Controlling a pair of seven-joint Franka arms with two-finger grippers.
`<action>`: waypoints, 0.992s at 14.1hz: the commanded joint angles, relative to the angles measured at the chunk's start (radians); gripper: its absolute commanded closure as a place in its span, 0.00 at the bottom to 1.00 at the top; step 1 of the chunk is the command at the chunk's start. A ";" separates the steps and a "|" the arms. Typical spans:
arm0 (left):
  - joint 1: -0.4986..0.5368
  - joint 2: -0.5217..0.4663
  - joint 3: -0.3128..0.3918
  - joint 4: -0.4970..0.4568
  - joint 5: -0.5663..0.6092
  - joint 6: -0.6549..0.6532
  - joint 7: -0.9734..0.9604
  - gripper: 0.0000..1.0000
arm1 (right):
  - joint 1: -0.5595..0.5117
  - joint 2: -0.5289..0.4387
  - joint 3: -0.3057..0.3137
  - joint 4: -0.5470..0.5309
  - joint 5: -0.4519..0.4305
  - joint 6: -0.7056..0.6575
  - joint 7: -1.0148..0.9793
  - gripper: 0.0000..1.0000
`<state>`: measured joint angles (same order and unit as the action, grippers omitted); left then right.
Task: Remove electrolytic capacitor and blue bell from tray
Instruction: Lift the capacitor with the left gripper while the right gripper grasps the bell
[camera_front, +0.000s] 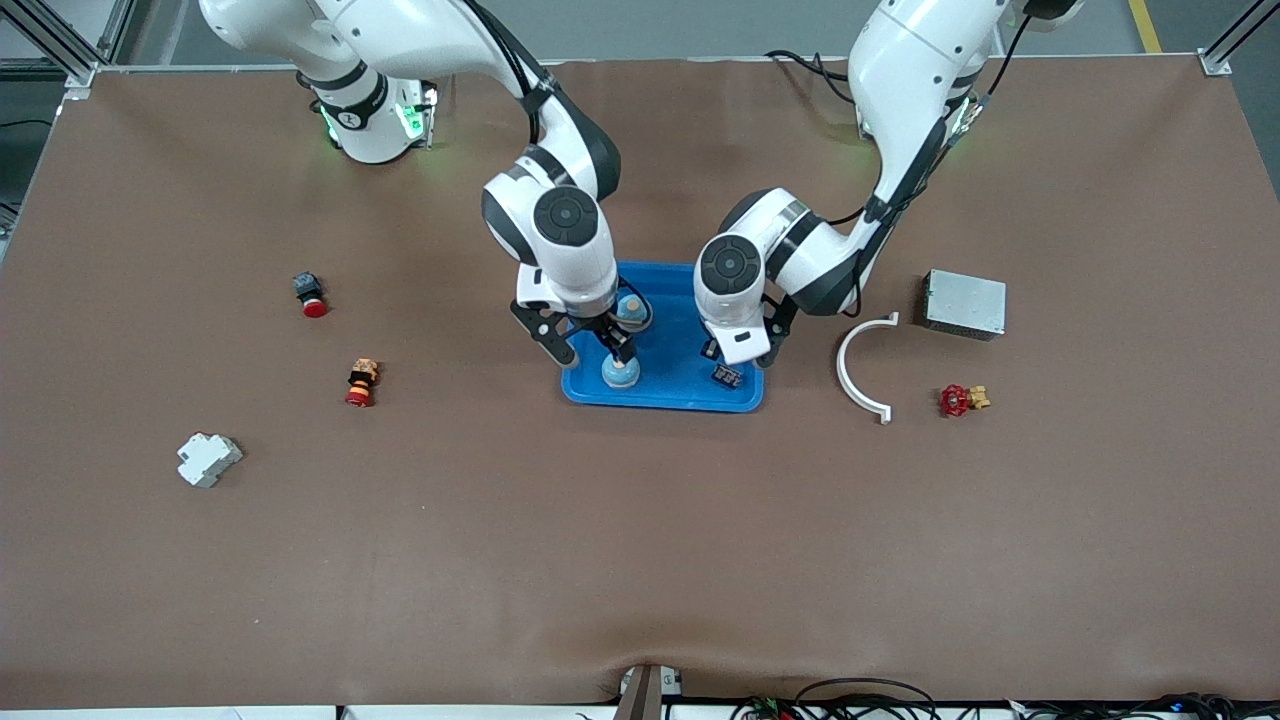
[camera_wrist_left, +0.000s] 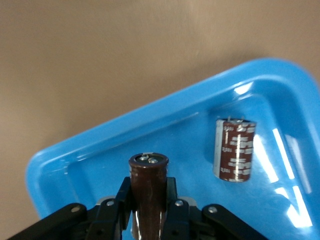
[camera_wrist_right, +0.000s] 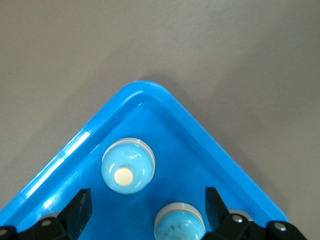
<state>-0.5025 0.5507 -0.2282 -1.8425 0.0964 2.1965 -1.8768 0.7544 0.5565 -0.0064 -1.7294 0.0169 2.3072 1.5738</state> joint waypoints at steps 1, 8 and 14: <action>0.009 -0.104 0.003 -0.012 0.028 -0.096 0.002 1.00 | 0.013 0.078 -0.014 0.103 -0.018 -0.011 0.041 0.00; 0.209 -0.225 0.000 -0.059 0.103 -0.231 0.211 1.00 | 0.011 0.167 -0.024 0.186 -0.021 -0.008 0.048 0.00; 0.410 -0.218 -0.002 -0.124 0.106 -0.187 0.315 1.00 | 0.013 0.195 -0.024 0.189 -0.021 0.032 0.066 0.00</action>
<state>-0.1301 0.3480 -0.2193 -1.9237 0.1852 1.9737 -1.5681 0.7558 0.7267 -0.0241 -1.5673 0.0151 2.3303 1.6016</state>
